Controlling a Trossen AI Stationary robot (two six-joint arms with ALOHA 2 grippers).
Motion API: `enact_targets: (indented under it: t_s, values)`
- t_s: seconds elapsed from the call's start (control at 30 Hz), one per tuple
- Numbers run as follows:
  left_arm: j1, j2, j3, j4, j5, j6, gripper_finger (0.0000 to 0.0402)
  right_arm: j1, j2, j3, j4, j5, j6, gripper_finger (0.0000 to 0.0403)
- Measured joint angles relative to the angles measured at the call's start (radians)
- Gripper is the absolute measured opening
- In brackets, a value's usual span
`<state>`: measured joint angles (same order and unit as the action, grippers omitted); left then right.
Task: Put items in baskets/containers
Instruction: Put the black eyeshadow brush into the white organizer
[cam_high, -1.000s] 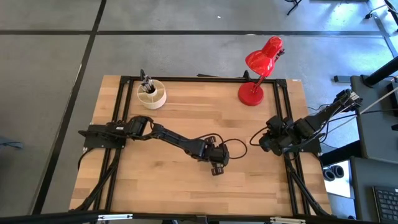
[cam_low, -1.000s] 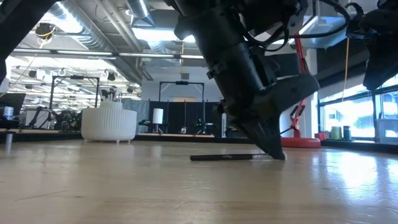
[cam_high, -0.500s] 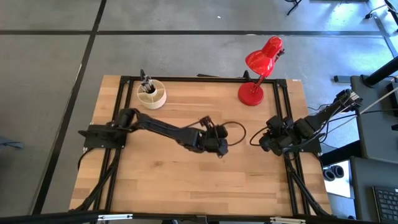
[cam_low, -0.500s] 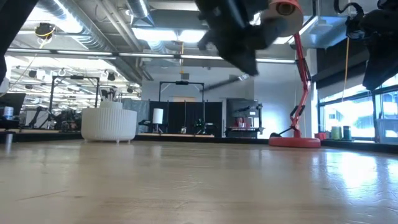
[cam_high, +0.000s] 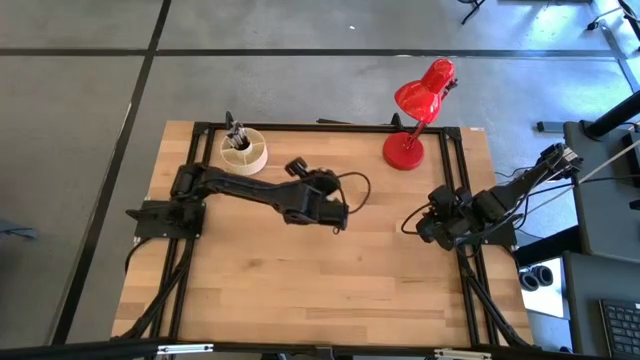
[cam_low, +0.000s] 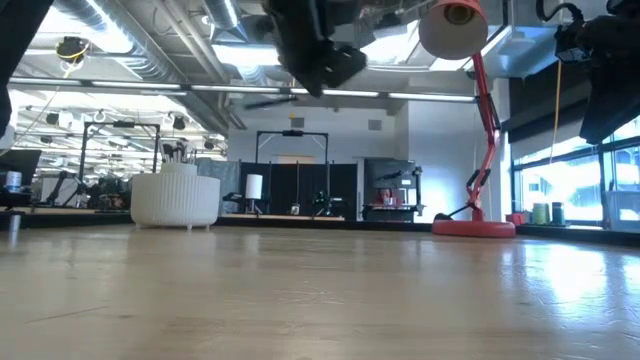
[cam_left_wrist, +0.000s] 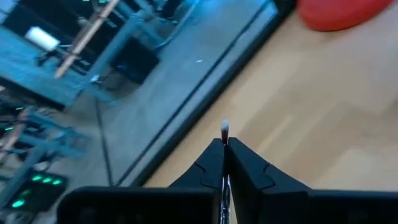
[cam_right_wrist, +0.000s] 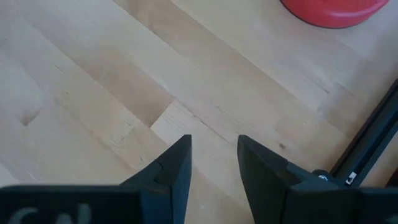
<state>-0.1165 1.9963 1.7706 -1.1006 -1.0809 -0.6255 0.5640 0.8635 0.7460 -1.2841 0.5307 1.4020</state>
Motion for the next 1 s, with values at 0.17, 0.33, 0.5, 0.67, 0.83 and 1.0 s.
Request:
enact_targets:
  t_s: [0.17,0.33,0.5,0.67,0.83,1.0]
  values:
    - [0.015,-0.053,-0.032,-0.158,-0.066,-0.129,0.0009,0.0,0.0,0.0,0.0,0.0,0.0,0.0129]
    - [0.047,-0.172,-0.223,-0.178,-0.084,-0.221,0.0009,0.0,0.0,0.0,0.01,0.0,0.0,0.0129]
    - [0.097,-0.317,-0.472,-0.139,-0.079,-0.339,0.0011,0.0,0.0,0.0,0.011,0.001,0.0,0.0129]
    - [0.168,-0.486,-0.657,-0.083,-0.114,-0.453,0.0012,-0.003,0.0,0.0,0.018,0.008,0.0,0.0129]
    - [0.23,-0.651,-0.771,0.006,-0.251,-0.525,0.0012,-0.026,0.0,0.0,0.018,0.009,0.0,0.0129]
    - [0.292,-0.754,-0.858,0.102,-0.401,-0.614,0.0012,-0.049,0.0,0.0,0.019,0.009,-0.018,0.0129]
